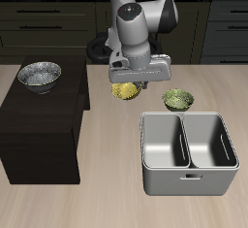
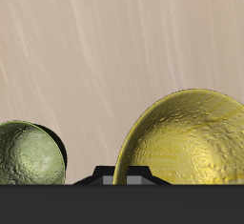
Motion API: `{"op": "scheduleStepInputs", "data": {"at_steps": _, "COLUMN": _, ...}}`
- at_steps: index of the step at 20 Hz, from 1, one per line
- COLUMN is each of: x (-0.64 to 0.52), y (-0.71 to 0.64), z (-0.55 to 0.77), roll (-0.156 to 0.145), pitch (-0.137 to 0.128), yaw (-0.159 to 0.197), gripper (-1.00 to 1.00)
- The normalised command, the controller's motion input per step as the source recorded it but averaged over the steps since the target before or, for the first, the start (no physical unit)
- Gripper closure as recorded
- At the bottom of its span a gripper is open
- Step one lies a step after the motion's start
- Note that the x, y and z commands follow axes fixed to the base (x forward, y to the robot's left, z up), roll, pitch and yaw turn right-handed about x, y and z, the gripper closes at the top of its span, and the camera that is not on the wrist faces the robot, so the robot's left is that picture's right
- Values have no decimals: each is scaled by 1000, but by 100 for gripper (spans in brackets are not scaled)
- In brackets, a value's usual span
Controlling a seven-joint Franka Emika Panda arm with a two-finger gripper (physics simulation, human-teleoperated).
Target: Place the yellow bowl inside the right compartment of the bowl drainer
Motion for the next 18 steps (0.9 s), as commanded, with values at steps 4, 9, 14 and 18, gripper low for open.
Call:
{"op": "scheduleStepInputs", "data": {"at_steps": 4, "x": -27, "y": -55, "z": 599, "roll": -25, "pitch": -72, "yaw": -10, "gripper": 100}}
{"op": "scheduleStepInputs", "data": {"at_steps": 9, "x": -25, "y": -148, "z": 541, "roll": -48, "pitch": -66, "yaw": -4, "gripper": 100}}
{"op": "scheduleStepInputs", "data": {"at_steps": 14, "x": -120, "y": -131, "z": 515, "roll": -19, "pitch": -44, "yaw": -24, "gripper": 100}}
{"op": "scheduleStepInputs", "data": {"at_steps": 18, "x": -133, "y": -39, "z": 485, "roll": 8, "pitch": -43, "yaw": 22, "gripper": 100}}
